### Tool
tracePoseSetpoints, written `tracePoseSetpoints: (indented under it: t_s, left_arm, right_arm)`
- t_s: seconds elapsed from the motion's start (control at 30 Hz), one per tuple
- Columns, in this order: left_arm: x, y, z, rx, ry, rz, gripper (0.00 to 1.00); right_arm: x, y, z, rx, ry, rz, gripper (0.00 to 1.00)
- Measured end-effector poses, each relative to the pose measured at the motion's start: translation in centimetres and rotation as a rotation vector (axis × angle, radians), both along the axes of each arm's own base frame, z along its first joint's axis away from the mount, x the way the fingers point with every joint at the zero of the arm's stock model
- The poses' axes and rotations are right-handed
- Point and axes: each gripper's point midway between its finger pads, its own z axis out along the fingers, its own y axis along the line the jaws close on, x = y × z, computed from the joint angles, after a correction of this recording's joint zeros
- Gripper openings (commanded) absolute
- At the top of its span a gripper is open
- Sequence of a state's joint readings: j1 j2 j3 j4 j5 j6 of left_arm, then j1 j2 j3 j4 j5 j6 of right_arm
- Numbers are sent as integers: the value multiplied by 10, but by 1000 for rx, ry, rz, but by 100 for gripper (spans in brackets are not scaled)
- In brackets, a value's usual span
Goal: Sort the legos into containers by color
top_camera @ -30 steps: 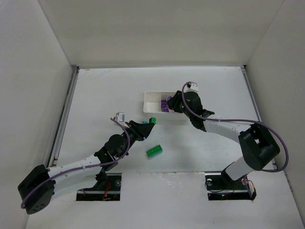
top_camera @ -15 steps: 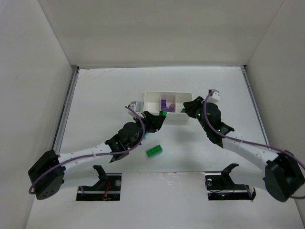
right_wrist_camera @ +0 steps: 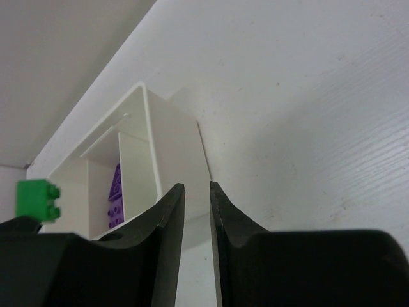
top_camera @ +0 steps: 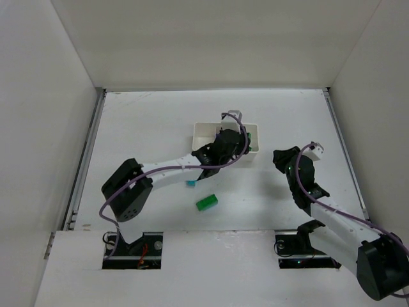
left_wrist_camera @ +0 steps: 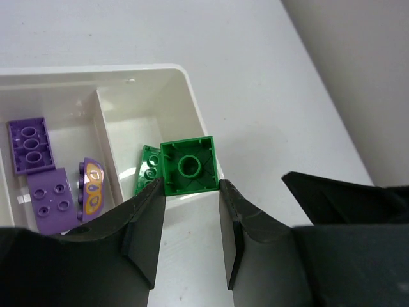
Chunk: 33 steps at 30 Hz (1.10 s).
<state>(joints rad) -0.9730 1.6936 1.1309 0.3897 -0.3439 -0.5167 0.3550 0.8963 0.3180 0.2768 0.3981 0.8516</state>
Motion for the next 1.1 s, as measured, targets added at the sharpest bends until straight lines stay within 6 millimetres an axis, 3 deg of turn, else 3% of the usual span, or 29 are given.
tracePoseSetpoints:
  t_s: [0.2,0.5,0.7,0.83,0.93,1.1]
  left_arm:
    - [24,-18,-28,124,29,-1,19]
    - [32,-25,-47,202,52,-5,26]
    - [33,-22,-49,228,48,-4,56]
    - [32,-21,-41,222,29,-5,58]
    - [26,-12,-24,197,4,-6,59]
    - [0,35,24,110,-67,28,59]
  right_arm:
    - [0,5,3,31,-15,18,29]
    - [0,9,6,50,-25,32,32]
    - [0,9,6,55,-24,32,42]
    - [0,10,6,52,-26,36,47]
    - [0,14,8,43,-34,50,48]
    - [-7,35,9,0,-39,131,34]
